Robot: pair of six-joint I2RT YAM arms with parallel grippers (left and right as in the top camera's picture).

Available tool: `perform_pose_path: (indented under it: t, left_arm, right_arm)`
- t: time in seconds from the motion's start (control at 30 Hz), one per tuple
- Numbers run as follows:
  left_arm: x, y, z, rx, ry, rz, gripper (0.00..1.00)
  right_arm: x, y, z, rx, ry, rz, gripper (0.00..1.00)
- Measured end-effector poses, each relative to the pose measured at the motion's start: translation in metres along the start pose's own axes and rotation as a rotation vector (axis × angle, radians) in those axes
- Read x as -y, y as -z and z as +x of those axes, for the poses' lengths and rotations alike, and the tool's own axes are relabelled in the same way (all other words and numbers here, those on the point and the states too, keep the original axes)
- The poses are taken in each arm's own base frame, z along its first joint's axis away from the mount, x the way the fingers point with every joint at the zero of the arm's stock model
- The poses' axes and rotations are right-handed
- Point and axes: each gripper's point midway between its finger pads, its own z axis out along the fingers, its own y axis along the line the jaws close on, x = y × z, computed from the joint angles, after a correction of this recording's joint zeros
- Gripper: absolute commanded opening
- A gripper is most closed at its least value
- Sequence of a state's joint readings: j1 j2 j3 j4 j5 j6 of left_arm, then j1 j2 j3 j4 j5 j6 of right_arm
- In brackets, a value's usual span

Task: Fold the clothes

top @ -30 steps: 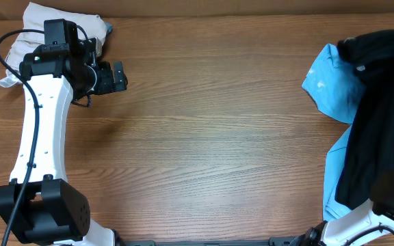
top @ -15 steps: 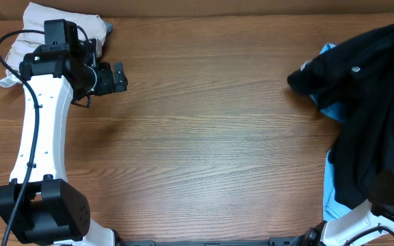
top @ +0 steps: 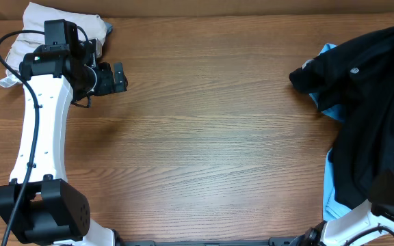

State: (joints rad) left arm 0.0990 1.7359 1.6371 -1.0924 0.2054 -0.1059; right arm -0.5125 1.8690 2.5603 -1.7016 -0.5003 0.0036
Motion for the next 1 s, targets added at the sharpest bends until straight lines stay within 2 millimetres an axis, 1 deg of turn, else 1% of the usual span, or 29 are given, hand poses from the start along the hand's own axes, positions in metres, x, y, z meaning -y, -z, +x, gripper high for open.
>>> perform_pose_path:
  t: [0.23,0.27,0.33,0.4,0.5,0.83,0.93,1.0]
  left_arm:
    - [0.0,0.0,0.0,0.0,0.0,0.0,1.0]
    - [0.0,0.0,0.0,0.0,0.0,0.0,1.0]
    - [0.0,0.0,0.0,0.0,0.0,0.0,1.0]
    - [0.0,0.0,0.0,0.0,0.0,0.0,1.0]
    - [0.0,0.0,0.0,0.0,0.0,0.0,1.0]
    - [0.0,0.0,0.0,0.0,0.0,0.0,1.0]
    - [0.0,0.0,0.0,0.0,0.0,0.0,1.0]
    - [0.0,0.0,0.0,0.0,0.0,0.0,1.0]
  right_arm:
    - [0.0005,0.0001,0.0002,-0.001,0.0,0.003,0.04]
    - [0.0005,0.0001,0.0002,-0.001,-0.001,0.003,0.07]
    - [0.0004,0.0001,0.0003,-0.001,-0.001,0.002,0.19]
    - [0.0002,0.0002,-0.0002,0.001,0.001,0.002,0.2]
    - [-0.0013,0.002,-0.0016,0.01,0.008,-0.001,0.25]
    - [-0.004,0.0063,-0.0017,0.021,0.016,-0.003,0.25]
    - [-0.0042,0.0066,-0.0015,0.021,0.014,-0.003,0.34]
    - [-0.0043,0.0052,-0.0003,0.015,0.011,-0.004,0.44]
